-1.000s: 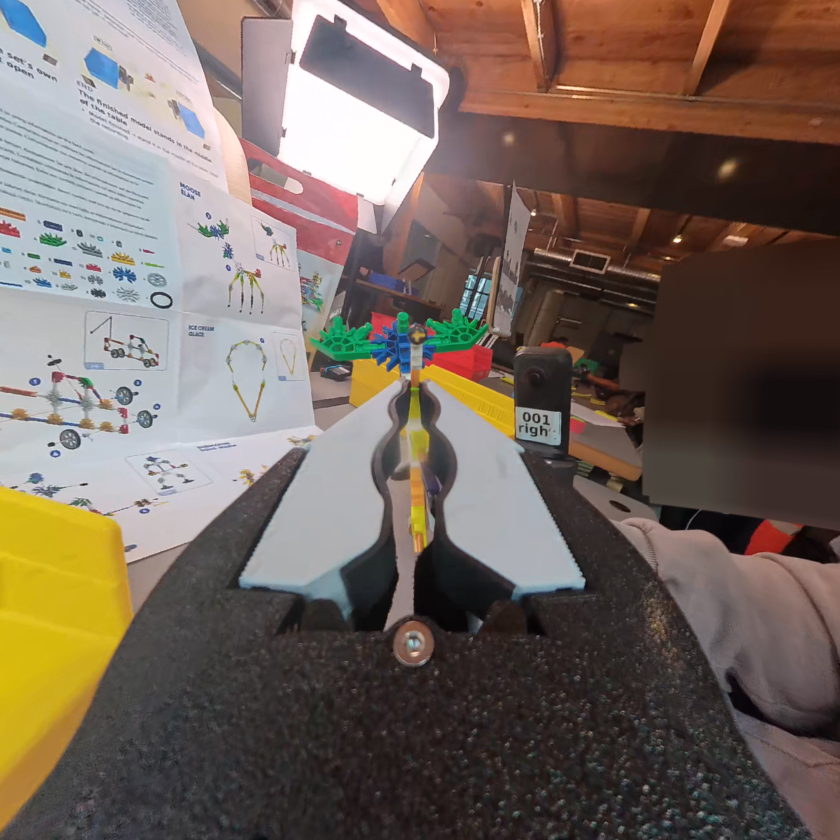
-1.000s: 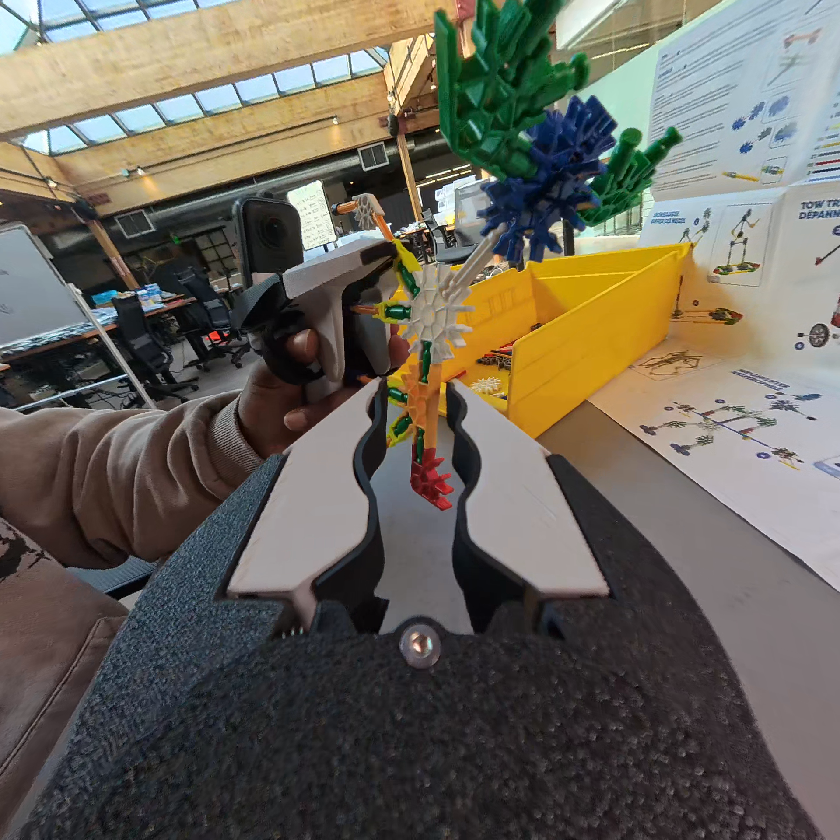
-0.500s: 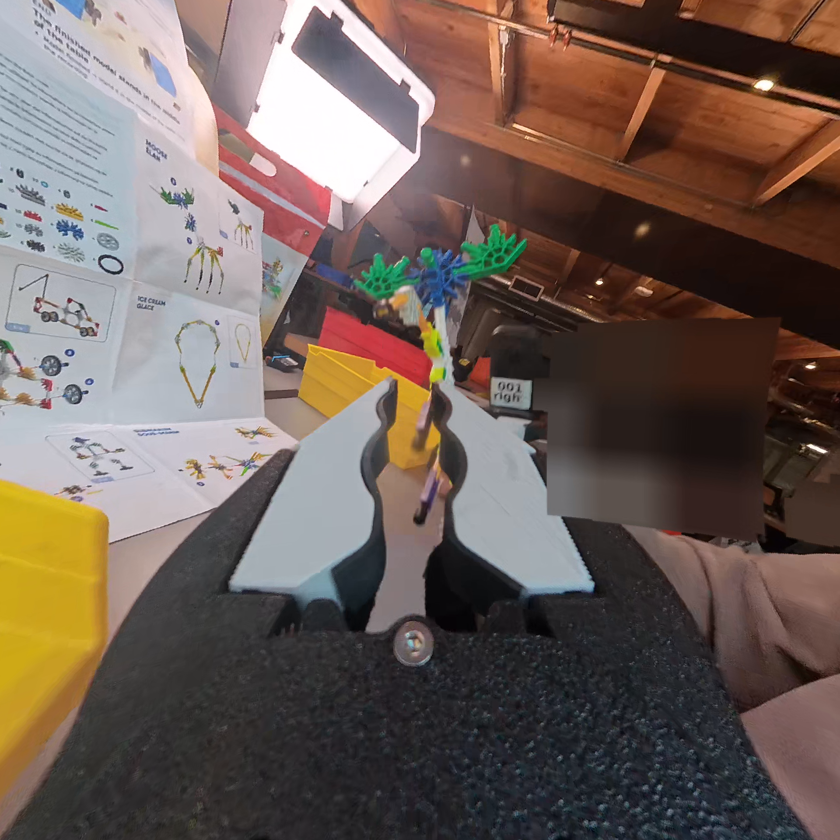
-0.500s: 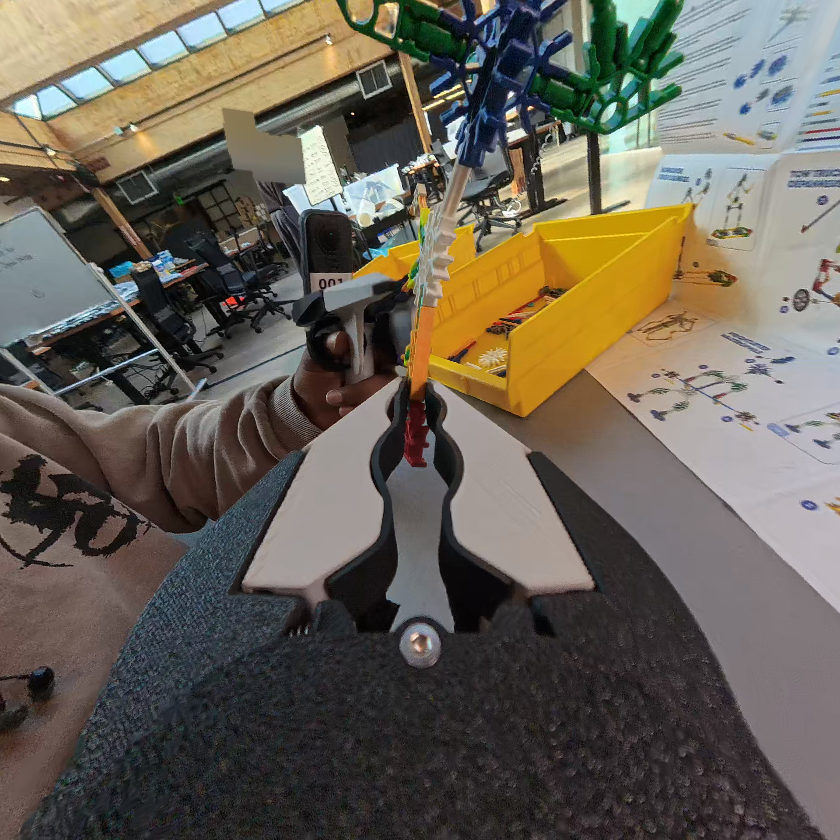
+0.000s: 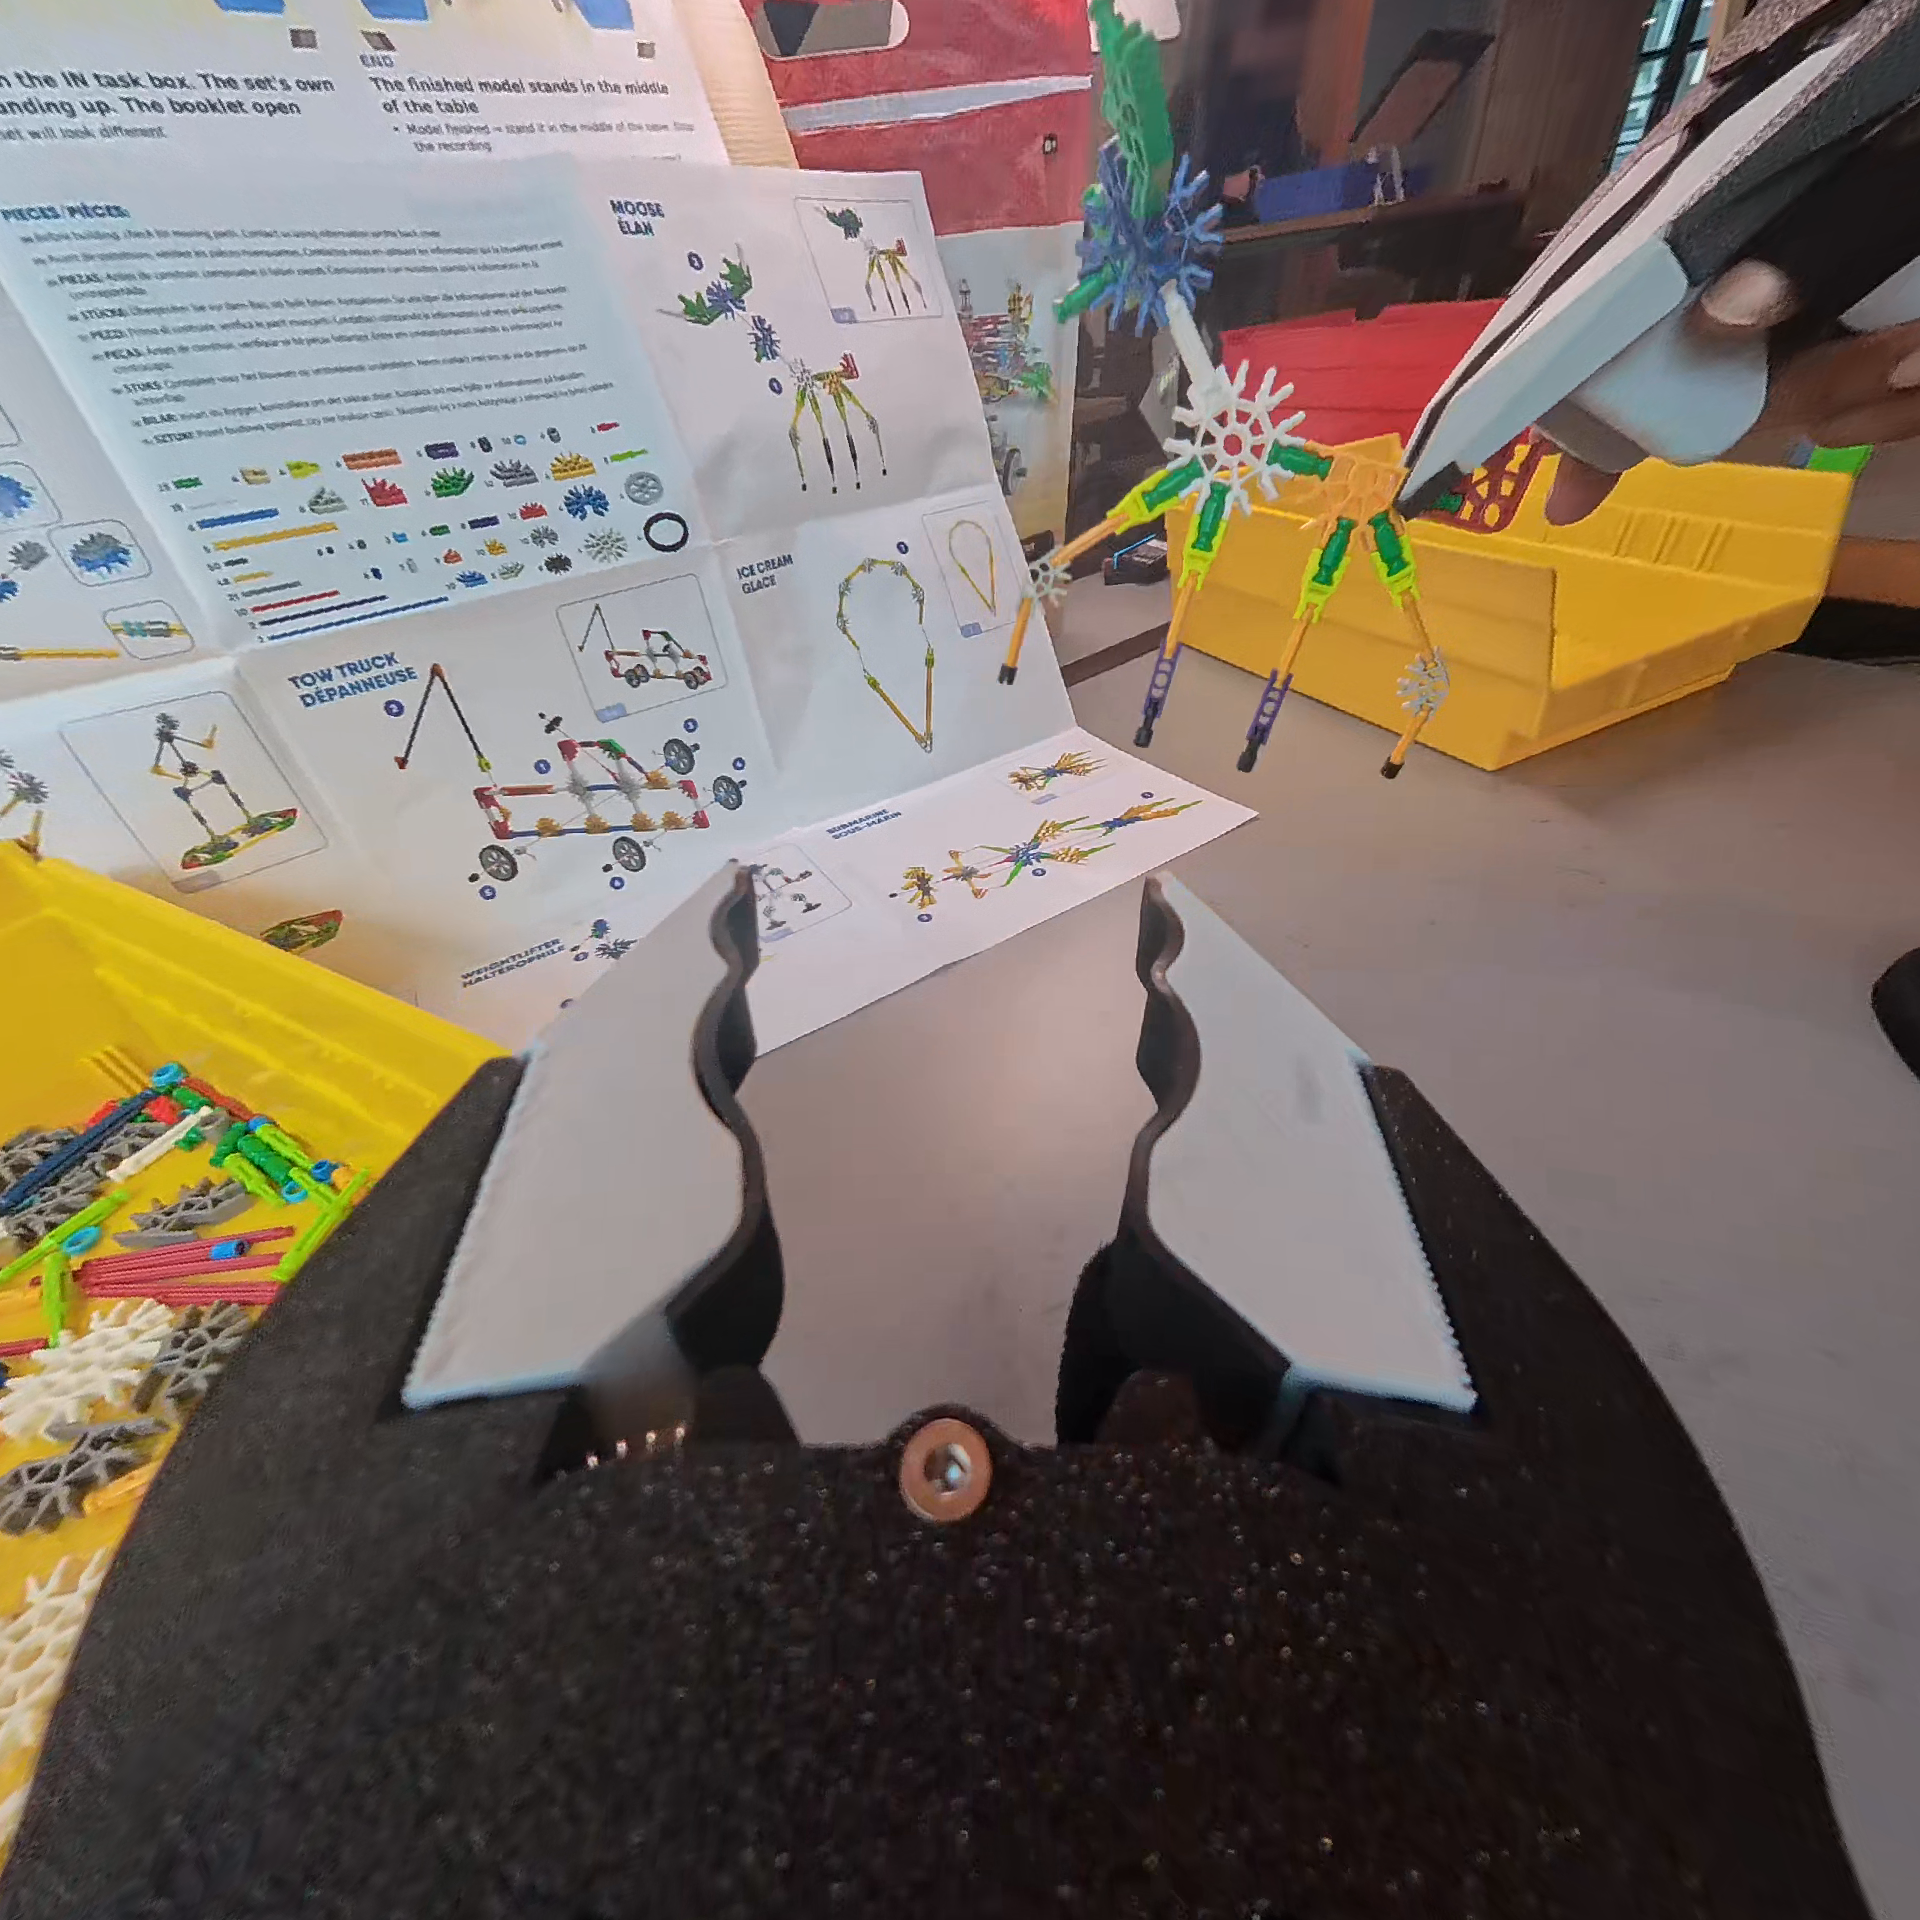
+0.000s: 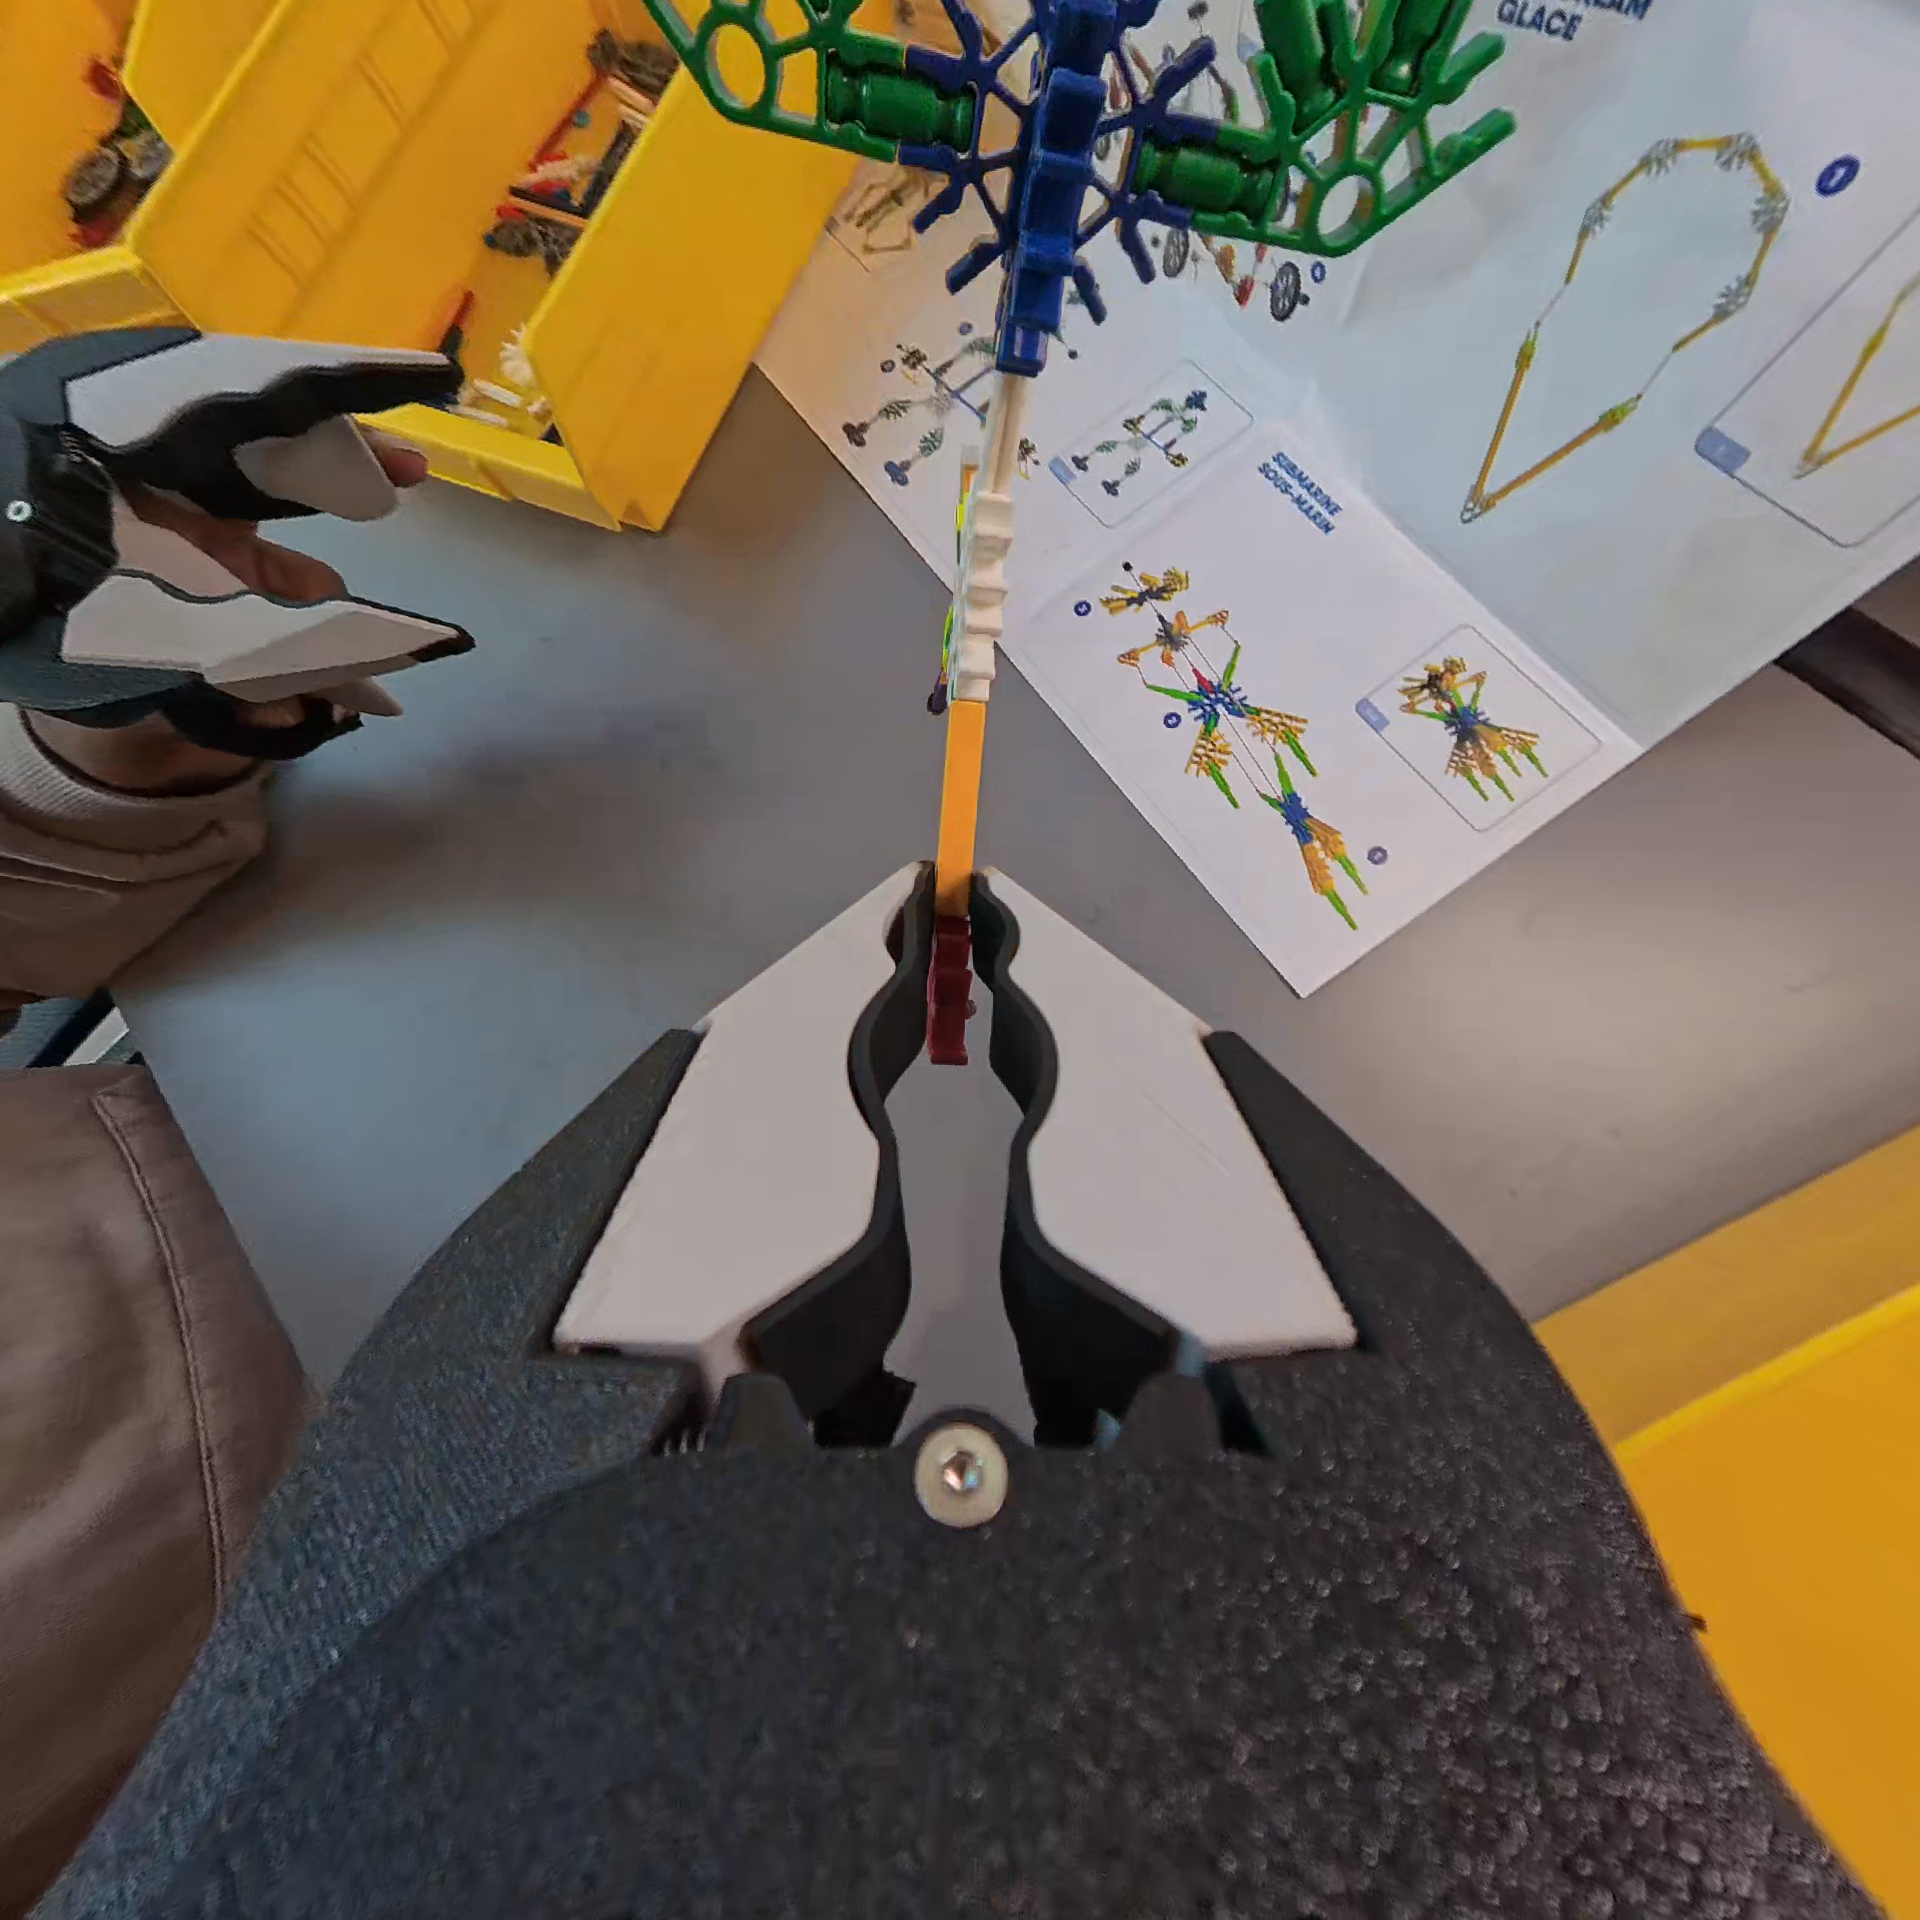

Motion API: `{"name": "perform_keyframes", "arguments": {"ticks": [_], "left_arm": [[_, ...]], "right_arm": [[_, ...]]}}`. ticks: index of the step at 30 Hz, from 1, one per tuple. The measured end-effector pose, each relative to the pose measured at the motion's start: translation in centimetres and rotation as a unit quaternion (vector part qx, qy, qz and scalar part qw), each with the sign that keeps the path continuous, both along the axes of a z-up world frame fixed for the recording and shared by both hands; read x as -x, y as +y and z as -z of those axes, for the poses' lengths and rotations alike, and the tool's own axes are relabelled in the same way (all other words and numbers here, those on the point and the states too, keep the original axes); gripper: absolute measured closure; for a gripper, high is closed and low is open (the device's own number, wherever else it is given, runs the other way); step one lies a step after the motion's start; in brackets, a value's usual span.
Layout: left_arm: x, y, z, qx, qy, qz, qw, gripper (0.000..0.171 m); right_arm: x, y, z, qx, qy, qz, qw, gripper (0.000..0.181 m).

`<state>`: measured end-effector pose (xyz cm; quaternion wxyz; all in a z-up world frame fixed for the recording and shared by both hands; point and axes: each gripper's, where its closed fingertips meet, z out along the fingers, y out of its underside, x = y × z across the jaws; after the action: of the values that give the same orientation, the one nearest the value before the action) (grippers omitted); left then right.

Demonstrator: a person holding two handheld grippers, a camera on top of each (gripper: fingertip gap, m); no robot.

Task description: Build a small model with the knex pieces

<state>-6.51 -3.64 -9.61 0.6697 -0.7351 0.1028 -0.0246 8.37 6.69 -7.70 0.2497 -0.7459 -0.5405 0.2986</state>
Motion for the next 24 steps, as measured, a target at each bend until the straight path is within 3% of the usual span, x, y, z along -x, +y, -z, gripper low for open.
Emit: {"name": "perform_keyframes", "arguments": {"ticks": [5,13,19,24], "left_arm": [[0.0,0.1,0.4,0.005,0.005,-0.016,1.0,0.095],[-0.5,0.1,1.0,0.024,-0.026,0.002,0.999,0.097],[-1.0,0.1,1.3,0.031,-0.031,0.015,0.999,0.098],[-1.2,0.1,1.3,0.031,-0.027,0.02,0.999,0.098]], "right_arm": [[-0.9,0.8,1.9,0.01,-0.046,0.026,0.999,0.177],[0.6,-0.2,3.4,0.025,-0.032,-0.012,0.999,0.177],[3.0,-1.3,0.6,-0.001,0.087,-0.063,0.994,0.177],[5.2,-2.3,-2.6,-0.052,0.283,-0.081,0.954,0.177]]}}
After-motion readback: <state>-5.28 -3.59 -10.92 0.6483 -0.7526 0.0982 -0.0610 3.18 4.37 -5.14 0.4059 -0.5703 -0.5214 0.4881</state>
